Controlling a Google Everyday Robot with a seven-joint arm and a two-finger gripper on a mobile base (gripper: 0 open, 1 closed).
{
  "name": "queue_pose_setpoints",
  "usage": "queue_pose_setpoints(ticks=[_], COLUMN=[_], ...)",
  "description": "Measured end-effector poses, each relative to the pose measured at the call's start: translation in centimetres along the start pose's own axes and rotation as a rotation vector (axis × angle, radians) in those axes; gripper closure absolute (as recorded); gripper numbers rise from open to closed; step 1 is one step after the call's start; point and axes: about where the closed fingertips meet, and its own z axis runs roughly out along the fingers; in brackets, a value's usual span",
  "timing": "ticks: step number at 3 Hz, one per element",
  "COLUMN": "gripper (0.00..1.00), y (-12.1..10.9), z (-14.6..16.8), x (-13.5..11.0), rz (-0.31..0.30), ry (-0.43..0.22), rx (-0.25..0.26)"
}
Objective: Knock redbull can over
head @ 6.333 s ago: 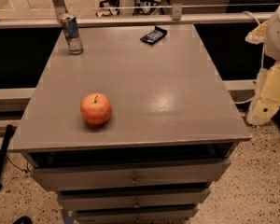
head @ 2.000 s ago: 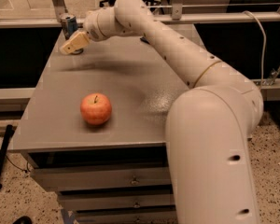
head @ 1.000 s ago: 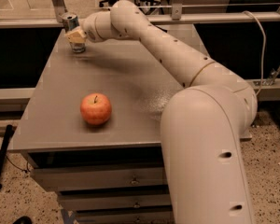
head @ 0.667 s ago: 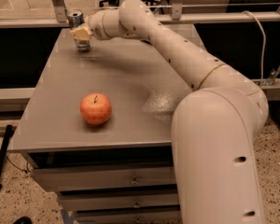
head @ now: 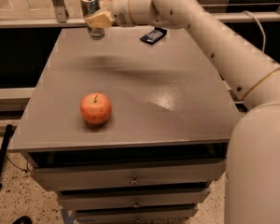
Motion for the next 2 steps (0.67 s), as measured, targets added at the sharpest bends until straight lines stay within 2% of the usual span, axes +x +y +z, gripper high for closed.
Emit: queue_pose_setpoints(ticks=[1, 2], gripper=[1.0, 1.0], y=[1.5, 3.5], z=[-5.0, -8.5], x=[-1.5, 0.3], rz=[-0.052, -0.062], ry=[0.078, 0.235], rx=[-0.044, -0.129])
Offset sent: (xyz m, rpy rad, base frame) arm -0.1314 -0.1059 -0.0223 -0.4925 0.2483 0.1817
